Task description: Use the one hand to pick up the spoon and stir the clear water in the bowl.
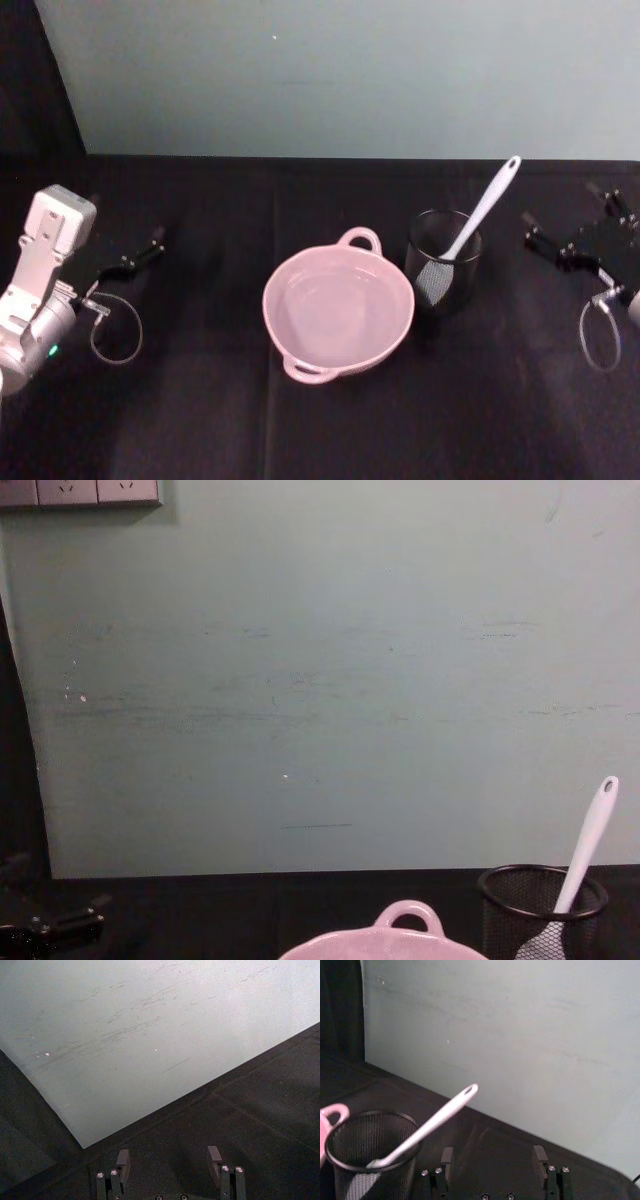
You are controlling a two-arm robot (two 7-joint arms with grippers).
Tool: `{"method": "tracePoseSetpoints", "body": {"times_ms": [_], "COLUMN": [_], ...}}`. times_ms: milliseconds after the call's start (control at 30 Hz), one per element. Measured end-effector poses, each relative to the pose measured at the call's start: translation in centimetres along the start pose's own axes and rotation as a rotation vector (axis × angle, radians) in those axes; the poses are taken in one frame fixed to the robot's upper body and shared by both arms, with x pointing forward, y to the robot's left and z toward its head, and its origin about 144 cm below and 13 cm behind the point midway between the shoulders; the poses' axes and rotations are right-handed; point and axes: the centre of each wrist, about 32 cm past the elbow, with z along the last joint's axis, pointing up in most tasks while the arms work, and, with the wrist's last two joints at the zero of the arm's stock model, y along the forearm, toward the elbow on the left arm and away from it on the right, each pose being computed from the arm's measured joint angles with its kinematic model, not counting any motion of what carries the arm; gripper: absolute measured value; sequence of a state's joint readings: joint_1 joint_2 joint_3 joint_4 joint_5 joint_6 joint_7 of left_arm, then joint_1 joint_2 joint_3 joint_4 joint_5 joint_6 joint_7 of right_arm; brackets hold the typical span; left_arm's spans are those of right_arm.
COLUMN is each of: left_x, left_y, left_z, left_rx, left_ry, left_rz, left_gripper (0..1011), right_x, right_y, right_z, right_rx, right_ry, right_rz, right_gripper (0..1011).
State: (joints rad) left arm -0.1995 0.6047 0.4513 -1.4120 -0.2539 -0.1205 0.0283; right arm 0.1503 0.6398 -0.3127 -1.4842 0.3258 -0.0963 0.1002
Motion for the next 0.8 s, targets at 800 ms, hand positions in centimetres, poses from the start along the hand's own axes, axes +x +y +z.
{"method": "tracePoseSetpoints", "body": {"times_ms": [800], "left_x": [0.0], "left_y": [0.0], "left_z": [0.0], "left_rx": [0.0], "left_ry": [0.0], "left_rz": [0.0], "left_gripper": [1011], "right_x": [-1.0], "right_y": [1.1], "right_z": [-2.0], "right_rx": [-0.049], "right_ry": [0.034], "right_rz": [0.025], "right_gripper": [1003]}}
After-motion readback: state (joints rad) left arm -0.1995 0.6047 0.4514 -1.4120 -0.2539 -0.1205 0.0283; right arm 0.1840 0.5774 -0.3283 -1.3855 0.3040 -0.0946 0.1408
